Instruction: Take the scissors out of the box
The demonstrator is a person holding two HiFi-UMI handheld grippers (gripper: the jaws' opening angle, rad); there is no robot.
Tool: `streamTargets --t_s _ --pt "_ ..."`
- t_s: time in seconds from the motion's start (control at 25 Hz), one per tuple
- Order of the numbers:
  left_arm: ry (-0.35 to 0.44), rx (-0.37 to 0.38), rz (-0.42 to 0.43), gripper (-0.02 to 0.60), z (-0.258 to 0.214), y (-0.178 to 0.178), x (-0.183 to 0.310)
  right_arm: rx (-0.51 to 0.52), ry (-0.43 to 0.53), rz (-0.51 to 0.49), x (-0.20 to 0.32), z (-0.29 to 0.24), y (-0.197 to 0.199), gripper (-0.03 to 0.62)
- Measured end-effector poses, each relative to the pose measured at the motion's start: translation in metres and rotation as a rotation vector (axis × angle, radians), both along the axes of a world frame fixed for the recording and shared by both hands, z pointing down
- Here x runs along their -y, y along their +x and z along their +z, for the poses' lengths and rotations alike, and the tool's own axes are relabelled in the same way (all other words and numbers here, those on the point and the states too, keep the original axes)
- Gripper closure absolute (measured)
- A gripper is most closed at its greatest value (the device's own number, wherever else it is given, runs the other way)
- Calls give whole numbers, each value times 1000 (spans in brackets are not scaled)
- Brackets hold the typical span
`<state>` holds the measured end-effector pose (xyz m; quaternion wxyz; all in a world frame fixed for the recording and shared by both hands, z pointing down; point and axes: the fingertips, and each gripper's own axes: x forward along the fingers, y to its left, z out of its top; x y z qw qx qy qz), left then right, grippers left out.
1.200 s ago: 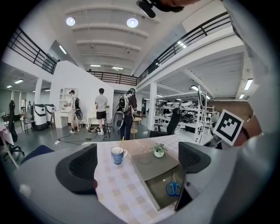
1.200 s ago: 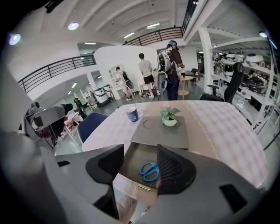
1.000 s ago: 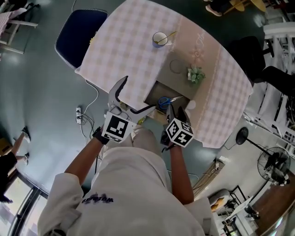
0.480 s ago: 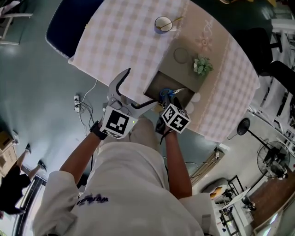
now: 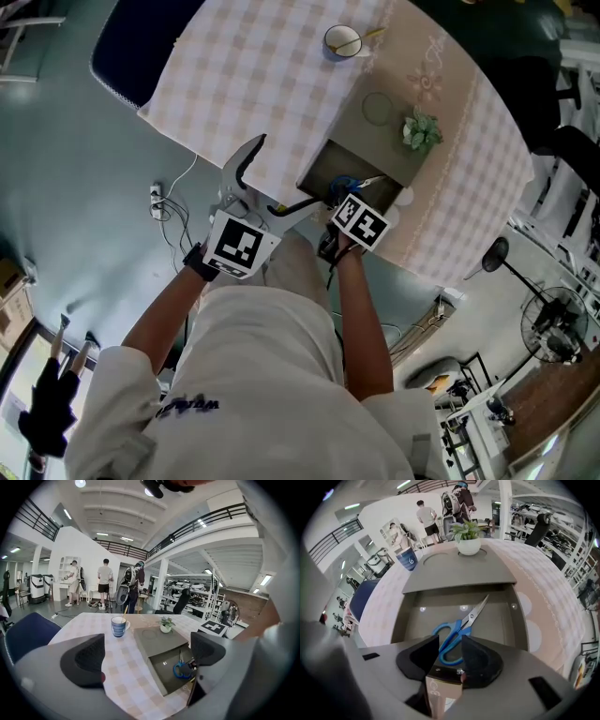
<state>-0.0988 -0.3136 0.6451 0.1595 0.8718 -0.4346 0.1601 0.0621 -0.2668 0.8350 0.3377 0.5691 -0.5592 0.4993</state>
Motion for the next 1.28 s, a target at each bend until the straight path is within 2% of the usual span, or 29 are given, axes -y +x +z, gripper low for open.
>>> streamTargets --t_s 0.12,0.4,0.44,0.48,0.52,0.6,0.76,0.96,1.0,1.04,1.16,1.2,1.28 --pt "-3 7 -16 15 3 -9 2 11 -86 8 1 8 0 439" --pt "-2 -2 -40 17 1 -14 1 81 -173 87 3 11 0 447" --pt "0 -5 -40 17 0 -13 1 103 -199 103 0 13 0 414" --pt "1 -8 -41 17 -1 -13 0 117 -221 121 -1 15 1 407" --pt "0 -9 -42 18 -2 -13 0 121 -238 138 -2 18 2 411" --pt "-3 -10 -48 18 -2 -14 -1 107 -262 154 -3 20 7 460" --pt "-7 -11 -54 18 -1 -14 -4 67 -268 116 -5 21 10 493" --pt "-6 -10 -49 21 -2 -9 -5 20 -256 42 -5 20 9 499" --pt "-4 -11 -47 23 -3 -8 -5 9 -250 -1 -6 20 8 500" --pt "-2 -12 -45 23 -3 -7 -6 -15 -245 -91 -6 19 6 500" --pt "-4 -17 -36 25 -3 -2 -9 -147 -232 -561 -11 17 -2 499" --pt "-6 -16 -32 26 -2 0 -10 -162 -228 -651 -12 17 -4 497" --pt "-5 -14 -24 26 -2 2 -11 -126 -237 -708 -15 19 -7 500"
